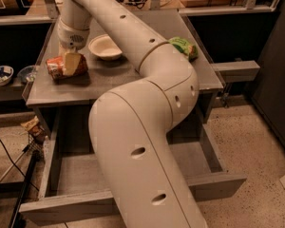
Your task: Place coke can into top drawer
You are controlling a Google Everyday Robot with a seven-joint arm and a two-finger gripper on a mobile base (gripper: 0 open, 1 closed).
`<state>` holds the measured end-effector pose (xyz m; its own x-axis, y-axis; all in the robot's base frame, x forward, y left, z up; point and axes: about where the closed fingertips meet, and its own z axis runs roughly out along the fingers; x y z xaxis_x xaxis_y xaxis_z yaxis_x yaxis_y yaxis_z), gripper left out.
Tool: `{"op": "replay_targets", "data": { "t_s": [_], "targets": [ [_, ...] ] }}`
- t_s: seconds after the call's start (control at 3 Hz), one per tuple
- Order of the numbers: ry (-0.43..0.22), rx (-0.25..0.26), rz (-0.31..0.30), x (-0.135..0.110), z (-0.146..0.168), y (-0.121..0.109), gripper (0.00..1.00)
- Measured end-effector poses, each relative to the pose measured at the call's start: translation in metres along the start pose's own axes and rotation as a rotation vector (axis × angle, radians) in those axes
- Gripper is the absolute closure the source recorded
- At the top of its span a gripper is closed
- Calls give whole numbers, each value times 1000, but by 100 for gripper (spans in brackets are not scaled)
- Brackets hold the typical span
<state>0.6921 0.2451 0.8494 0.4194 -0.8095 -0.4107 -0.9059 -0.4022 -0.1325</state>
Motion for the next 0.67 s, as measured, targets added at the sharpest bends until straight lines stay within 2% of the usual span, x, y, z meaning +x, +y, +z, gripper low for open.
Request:
{"op": "replay_targets", "data": {
  "t_s": [0.33,0.67],
  "targets": [
    [0,0,0,0,0,0,89],
    [-6,8,-4,-1,0,-2,100]
  ]
}}
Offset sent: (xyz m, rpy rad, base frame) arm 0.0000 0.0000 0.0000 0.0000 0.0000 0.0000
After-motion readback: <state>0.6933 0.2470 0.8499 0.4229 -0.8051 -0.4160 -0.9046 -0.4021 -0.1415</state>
